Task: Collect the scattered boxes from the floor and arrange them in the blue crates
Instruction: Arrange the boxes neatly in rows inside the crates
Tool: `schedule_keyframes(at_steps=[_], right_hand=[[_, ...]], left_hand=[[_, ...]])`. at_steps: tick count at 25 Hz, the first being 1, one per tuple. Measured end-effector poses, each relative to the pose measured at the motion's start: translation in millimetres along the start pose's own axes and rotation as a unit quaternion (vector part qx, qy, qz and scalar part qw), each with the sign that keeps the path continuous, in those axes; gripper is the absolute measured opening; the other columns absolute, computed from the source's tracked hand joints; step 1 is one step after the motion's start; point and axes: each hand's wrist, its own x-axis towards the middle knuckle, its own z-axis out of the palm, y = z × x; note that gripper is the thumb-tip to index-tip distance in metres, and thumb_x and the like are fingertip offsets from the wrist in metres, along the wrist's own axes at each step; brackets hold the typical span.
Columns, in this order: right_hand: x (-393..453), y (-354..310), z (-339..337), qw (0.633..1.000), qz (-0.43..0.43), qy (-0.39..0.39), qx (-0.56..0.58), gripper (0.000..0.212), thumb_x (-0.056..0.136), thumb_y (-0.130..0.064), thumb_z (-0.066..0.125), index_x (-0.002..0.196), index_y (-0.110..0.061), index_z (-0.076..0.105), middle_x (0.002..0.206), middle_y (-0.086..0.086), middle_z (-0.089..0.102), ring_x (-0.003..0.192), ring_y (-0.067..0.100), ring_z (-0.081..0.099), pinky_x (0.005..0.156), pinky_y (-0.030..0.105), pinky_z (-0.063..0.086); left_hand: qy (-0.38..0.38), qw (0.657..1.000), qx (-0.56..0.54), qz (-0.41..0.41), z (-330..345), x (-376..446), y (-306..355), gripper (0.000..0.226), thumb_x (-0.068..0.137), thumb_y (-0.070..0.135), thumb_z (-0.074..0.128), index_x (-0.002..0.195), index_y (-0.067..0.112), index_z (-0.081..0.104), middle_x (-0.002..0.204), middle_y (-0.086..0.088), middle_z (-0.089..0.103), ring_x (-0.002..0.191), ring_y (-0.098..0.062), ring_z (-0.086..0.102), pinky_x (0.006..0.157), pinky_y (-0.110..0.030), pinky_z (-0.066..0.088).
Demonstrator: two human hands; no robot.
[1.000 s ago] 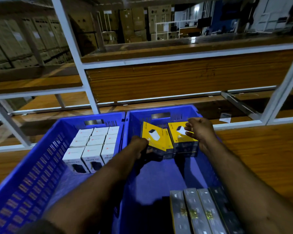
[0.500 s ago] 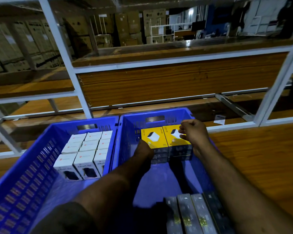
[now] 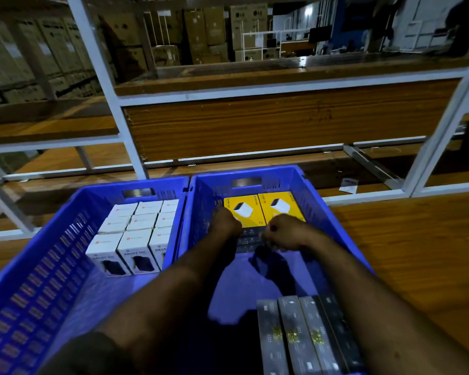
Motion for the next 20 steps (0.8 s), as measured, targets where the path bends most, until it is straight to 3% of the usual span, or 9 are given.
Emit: schedule_keyframes(at_steps=[2, 4, 5, 8, 11, 16, 20], right_hand=[[-19.0, -14.0, 5.7, 0.98, -0.006, -0.164, -0.113, 0.037, 0.096, -0.04, 0.057, 0.087, -0.007, 0.069, 0.091, 0.014, 0.072, 0.082, 0.029, 0.069, 0.077, 0.039, 0.057], [-36.6, -30.4, 17.4, 0.951, 0.013, -0.291, -0.105, 0.045, 0.096, -0.047, 0.055, 0.093, -0.004, 0.069, 0.083, 0.01, 0.07, 0.07, 0.02, 0.065, 0.066, 0.028, 0.057], [-44.3, -39.0, 22.5, 0.941, 0.012, -0.318, -0.119, 0.047, 0.095, -0.051, 0.054, 0.088, -0.006, 0.068, 0.076, 0.007, 0.066, 0.065, 0.019, 0.061, 0.062, 0.026, 0.054], [-54.2, -59.9, 36.0, 0.912, -0.053, -0.316, -0.256, 0.06, 0.087, -0.067, 0.054, 0.063, -0.012, 0.057, 0.064, 0.004, 0.053, 0.062, 0.023, 0.05, 0.068, 0.031, 0.046], [-67.3, -71.5, 49.5, 0.897, -0.09, -0.312, -0.299, 0.059, 0.083, -0.069, 0.056, 0.071, -0.013, 0.068, 0.067, 0.001, 0.056, 0.069, 0.022, 0.052, 0.073, 0.035, 0.051], [-81.3, -72.2, 63.6, 0.905, -0.121, -0.337, -0.231, 0.04, 0.086, -0.047, 0.07, 0.103, -0.011, 0.075, 0.095, 0.0, 0.07, 0.083, 0.011, 0.055, 0.077, 0.028, 0.047], [-81.3, -68.9, 63.3, 0.935, -0.022, -0.245, -0.255, 0.056, 0.076, -0.049, 0.076, 0.112, -0.008, 0.066, 0.108, 0.006, 0.069, 0.084, 0.022, 0.063, 0.059, 0.025, 0.048]], left_hand=[[0.03, 0.998, -0.02, 0.043, -15.5, -2.8, -5.4, 0.04, 0.086, 0.005, 0.066, 0.124, -0.002, 0.054, 0.126, -0.02, 0.061, 0.114, -0.036, 0.061, 0.088, -0.04, 0.05], [0.052, 0.994, -0.056, 0.082, -30.5, -10.1, -13.3, 0.034, 0.087, 0.004, 0.064, 0.12, 0.001, 0.056, 0.117, -0.018, 0.064, 0.107, -0.035, 0.064, 0.081, -0.038, 0.05], [0.057, 0.991, -0.072, 0.102, -36.9, -14.6, -16.3, 0.035, 0.089, 0.006, 0.064, 0.122, 0.003, 0.056, 0.115, -0.014, 0.064, 0.107, -0.031, 0.064, 0.081, -0.035, 0.049], [0.046, 0.979, -0.129, 0.154, -49.9, -32.6, -23.9, 0.032, 0.094, 0.007, 0.062, 0.126, 0.006, 0.058, 0.115, -0.005, 0.066, 0.099, -0.017, 0.063, 0.082, -0.025, 0.049], [0.026, 0.964, -0.17, 0.201, -57.1, -49.7, -28.3, 0.025, 0.095, 0.005, 0.062, 0.12, 0.005, 0.06, 0.101, -0.005, 0.067, 0.082, -0.012, 0.063, 0.068, -0.009, 0.049], [-0.001, 0.949, -0.258, 0.181, -61.1, -56.6, -26.1, 0.016, 0.095, 0.007, 0.062, 0.11, 0.013, 0.062, 0.091, 0.0, 0.067, 0.091, -0.027, 0.069, 0.081, -0.039, 0.058], [-0.022, 0.95, -0.246, 0.193, -55.3, -55.8, -23.2, 0.016, 0.095, 0.008, 0.062, 0.111, 0.012, 0.063, 0.088, -0.003, 0.067, 0.082, -0.021, 0.069, 0.081, -0.047, 0.058]])
